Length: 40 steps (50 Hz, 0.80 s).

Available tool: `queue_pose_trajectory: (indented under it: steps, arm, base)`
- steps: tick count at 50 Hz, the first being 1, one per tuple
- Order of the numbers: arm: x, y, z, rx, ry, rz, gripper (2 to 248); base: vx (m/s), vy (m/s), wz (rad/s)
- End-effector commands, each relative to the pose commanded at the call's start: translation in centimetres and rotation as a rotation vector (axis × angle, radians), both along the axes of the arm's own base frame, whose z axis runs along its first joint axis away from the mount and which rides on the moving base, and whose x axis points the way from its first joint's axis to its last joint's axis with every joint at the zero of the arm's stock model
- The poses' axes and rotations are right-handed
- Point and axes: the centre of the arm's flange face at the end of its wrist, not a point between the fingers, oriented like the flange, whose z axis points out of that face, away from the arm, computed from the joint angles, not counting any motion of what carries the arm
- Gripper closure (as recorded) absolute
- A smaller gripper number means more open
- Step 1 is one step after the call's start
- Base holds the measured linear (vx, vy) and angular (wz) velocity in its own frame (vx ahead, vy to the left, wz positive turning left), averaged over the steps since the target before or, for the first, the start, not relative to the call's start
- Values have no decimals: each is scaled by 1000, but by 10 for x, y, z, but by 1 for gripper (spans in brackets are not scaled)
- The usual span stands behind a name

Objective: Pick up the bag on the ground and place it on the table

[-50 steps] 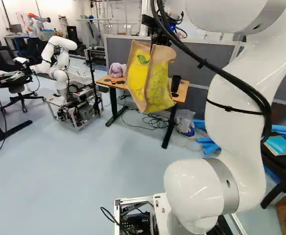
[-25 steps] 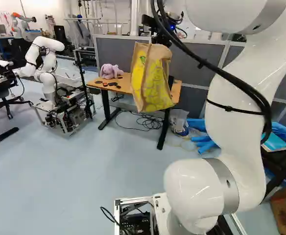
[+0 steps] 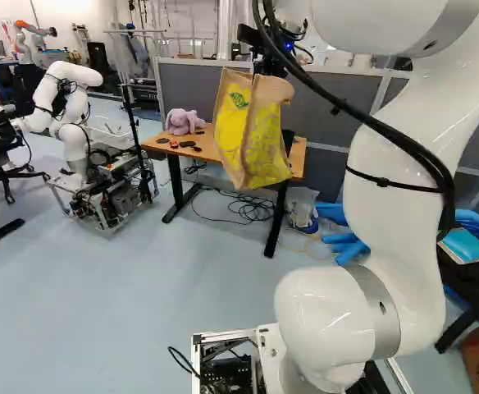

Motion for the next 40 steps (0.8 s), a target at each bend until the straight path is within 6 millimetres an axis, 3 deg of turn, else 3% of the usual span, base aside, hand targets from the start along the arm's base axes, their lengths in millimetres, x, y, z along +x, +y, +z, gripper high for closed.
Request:
queue_pose_trajectory:
  steps: [40]
  arm:
    - [0, 0, 0, 0, 0, 0, 222]
  base:
    - [140, 0, -15]
